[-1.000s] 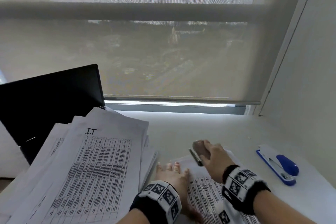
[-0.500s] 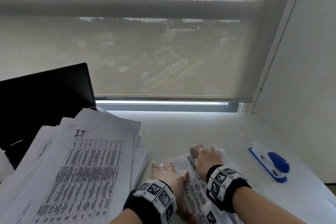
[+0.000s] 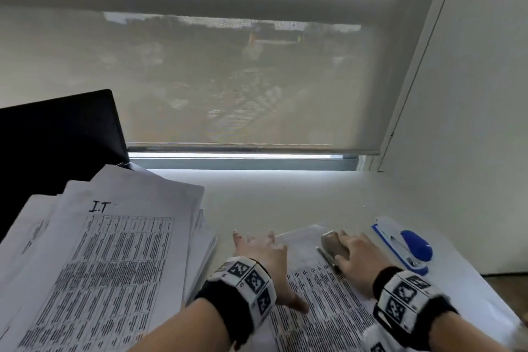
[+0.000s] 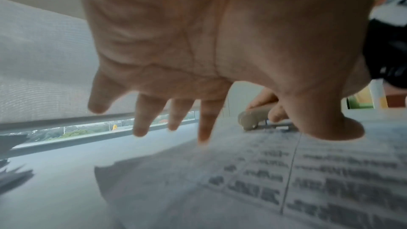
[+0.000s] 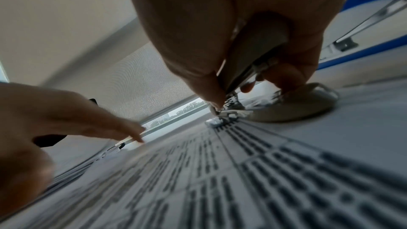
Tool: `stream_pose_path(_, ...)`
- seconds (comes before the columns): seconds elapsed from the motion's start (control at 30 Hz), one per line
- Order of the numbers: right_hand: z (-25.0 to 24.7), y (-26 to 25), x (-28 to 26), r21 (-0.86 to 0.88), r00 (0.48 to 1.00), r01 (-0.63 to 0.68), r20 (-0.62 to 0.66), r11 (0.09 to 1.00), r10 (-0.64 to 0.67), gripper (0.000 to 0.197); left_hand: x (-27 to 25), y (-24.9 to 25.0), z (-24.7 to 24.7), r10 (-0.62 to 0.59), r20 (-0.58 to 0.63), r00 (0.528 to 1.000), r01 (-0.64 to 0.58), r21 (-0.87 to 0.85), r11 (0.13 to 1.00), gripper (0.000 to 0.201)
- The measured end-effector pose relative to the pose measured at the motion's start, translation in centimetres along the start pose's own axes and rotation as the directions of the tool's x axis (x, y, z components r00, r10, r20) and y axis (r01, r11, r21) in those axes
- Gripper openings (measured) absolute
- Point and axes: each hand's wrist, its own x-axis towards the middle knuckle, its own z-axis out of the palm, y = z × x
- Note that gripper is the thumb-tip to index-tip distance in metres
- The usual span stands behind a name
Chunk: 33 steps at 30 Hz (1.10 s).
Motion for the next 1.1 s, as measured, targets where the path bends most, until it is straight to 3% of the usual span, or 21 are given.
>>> stream_pose_path(0.13, 0.3, -0.6, 0.6, -0.02, 1.0, -0.018, 0.012, 1.0, 0.018, 0.045, 0.9, 0.3, 1.5, 0.034, 0.087, 0.996, -0.035, 0.005, 0.999, 0.124)
stream_pose_path(0.27, 0.9, -1.8, 2.8, -0.039, 0.994, -0.107, -0.011, 0.993, 0.107, 0.042, 1.6, 0.6, 1.7, 0.035, 0.102, 0.994, -0.042, 0.064, 0.997, 0.122)
stream_pose_path(0.33, 1.1, -2.5, 4.0, -0.029, 0.991, -0.133, -0.015, 0.991, 0.133, 0.043, 1.9, 0.9, 1.6, 0.023, 0.107, 0.994, -0.032, 0.08, 0.996, 0.11)
stream_pose_path(0.43, 1.1, -3.2, 5.8, 0.056, 0.984, -0.163, -0.067, 0.985, 0.167, 0.046, 2.4, 0.8, 1.7, -0.007, 0.089, 0.996, 0.002, 0.048, 0.999, 0.092)
stream_pose_path(0.57, -0.3, -3.0, 5.9, 0.23, 0.968, -0.118, -0.189, 0.966, 0.163, 0.056, 2.3, 0.7, 1.6, -0.022, 0.14, 0.99, 0.018, 0.032, 0.999, 0.108)
stream_pose_path(0.7, -2.5, -0.1, 1.9, 0.358, 0.97, 0.029, -0.236, 0.933, 0.061, 0.053, 1.5, 1.0, 1.0, -0.01, 0.14, 0.99, 0.003, 0.046, 0.999, 0.127)
stream_pose_path(0.83, -3.5, 4.7, -4.9, 0.405, 0.949, 0.008, -0.292, 0.914, 0.121, 0.027, 0.7, 1.4, 0.9, -0.054, 0.129, 0.99, 0.054, 0.009, 0.999, 0.126)
stream_pose_path(0.97, -2.8, 10.3, -12.3, 0.398, 0.949, -0.119, -0.225, 0.909, 0.222, 0.012, -0.7, 3.3, 1.0, -0.028, 0.059, 0.998, 0.024, 0.067, 0.997, 0.097)
stream_pose_path(1.1, -0.8, 15.8, -19.1, 0.459, 0.935, -0.301, -0.031, 0.836, 0.354, 0.029, -2.0, 7.1, 2.2, 0.09, -0.009, 0.996, -0.088, 0.119, 0.989, 0.062)
